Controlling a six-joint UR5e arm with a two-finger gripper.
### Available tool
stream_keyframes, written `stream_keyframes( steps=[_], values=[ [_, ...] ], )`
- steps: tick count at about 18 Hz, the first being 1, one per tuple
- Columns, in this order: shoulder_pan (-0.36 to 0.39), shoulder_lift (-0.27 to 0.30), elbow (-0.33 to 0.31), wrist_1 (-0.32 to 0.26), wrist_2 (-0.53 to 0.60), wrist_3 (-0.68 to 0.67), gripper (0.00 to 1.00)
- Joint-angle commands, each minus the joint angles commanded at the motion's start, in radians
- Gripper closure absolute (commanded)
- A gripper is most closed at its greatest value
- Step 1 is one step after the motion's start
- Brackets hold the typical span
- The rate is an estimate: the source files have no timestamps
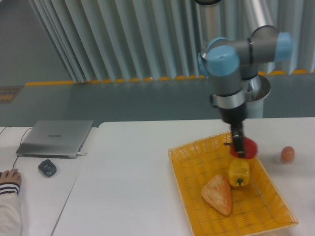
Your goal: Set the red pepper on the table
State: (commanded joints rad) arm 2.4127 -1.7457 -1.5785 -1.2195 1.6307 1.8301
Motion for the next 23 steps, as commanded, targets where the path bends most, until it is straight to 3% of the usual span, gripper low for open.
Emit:
stream_keyframes(
  steps=[7, 8, 13, 23],
  values=[
    [0.175, -0.009, -0.002, -0.009, -0.051, 0.063, 0.53],
    [0.265, -0.03, -0.021, -0.005, -0.052, 0.139, 0.53],
    [0.376, -0.107, -0.014, 0.008, -0.055, 0.273, 0.53],
    [0.399, -0.175, -0.008, 0.043, -0.055, 0.285, 0.53]
  ],
)
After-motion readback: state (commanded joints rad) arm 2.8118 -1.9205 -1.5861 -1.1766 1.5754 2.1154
